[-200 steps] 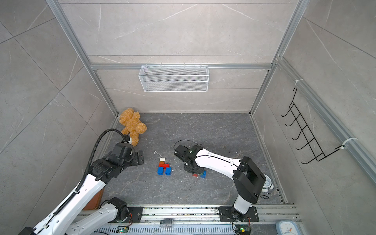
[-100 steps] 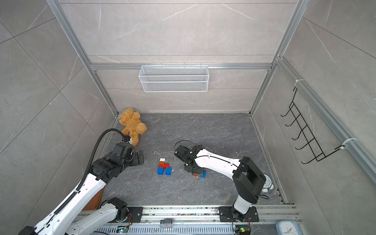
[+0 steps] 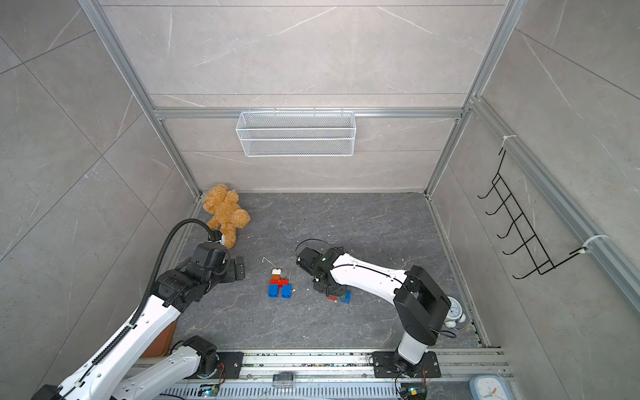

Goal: Assemble the letter h with lego
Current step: Assemble the lego brick with the lego brick.

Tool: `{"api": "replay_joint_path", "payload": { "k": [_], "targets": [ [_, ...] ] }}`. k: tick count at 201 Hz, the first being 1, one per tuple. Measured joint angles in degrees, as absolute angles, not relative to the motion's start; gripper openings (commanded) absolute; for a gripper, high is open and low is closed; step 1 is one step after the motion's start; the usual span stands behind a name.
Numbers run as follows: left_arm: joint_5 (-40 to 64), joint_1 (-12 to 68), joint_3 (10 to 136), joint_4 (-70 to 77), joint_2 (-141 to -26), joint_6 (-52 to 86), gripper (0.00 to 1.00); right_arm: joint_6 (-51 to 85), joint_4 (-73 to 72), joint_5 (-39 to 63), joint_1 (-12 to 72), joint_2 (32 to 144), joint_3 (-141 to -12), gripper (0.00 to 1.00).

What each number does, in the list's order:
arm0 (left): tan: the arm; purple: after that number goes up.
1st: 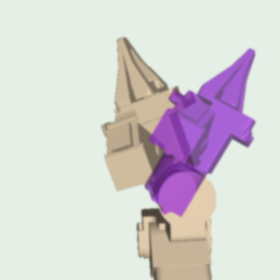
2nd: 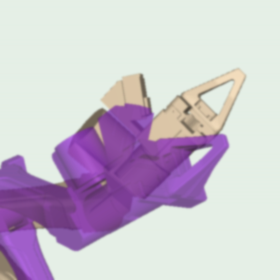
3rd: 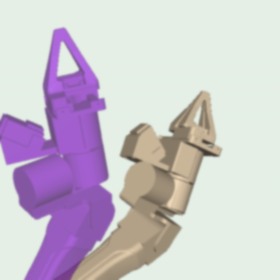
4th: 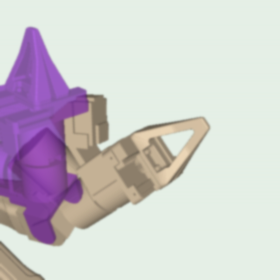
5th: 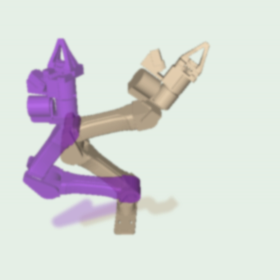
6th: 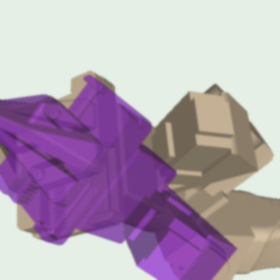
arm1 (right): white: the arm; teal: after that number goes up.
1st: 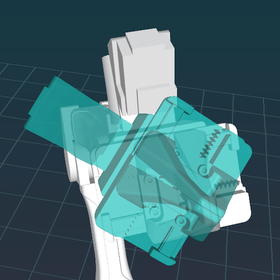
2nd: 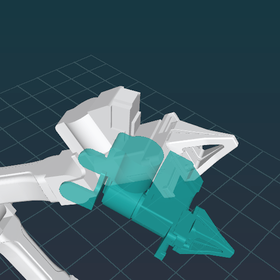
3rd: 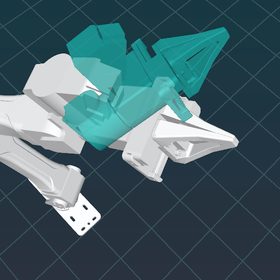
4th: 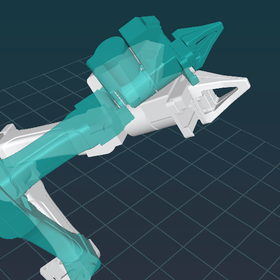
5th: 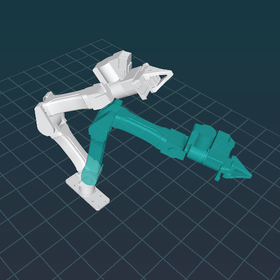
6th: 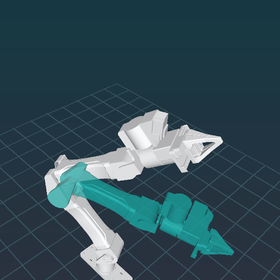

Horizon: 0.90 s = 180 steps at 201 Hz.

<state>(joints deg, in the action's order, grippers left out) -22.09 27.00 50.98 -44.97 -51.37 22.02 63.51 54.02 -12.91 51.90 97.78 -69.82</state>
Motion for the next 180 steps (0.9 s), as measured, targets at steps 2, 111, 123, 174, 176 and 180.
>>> {"api": "replay_joint_path", "payload": {
  "k": [2, 111, 123, 174, 176, 180],
  "targets": [
    [-22.09, 27.0, 50.98, -44.97, -51.37, 22.04, 1.0, 63.51, 54.08, -12.91, 51.92, 97.8, -69.89, 0.0],
    [-21.93, 27.0, 50.98, -44.99, -52.21, 22.04, 1.0, 63.66, 51.55, -13.1, 52.07, 97.25, -67.48, 0.0],
    [-21.93, 27.0, 50.98, -44.99, -52.34, 22.02, 1.0, 63.64, 51.46, -13.1, 52.07, 97.21, -67.42, 0.0],
    [-21.89, 27.0, 50.98, -45.01, -53.04, 22.02, 1.0, 62.59, 51.62, -11.97, 51.62, 97.23, -67.64, 0.0],
    [-21.91, 27.0, 50.98, -45.01, -53.04, 22.02, 1.0, 62.46, 51.64, -11.81, 51.55, 97.23, -67.7, 0.0],
    [-21.91, 27.0, 50.98, -45.01, -53.1, 22.04, 1.0, 62.15, 51.75, -11.57, 51.37, 97.25, -67.77, 0.0]
  ]
}}
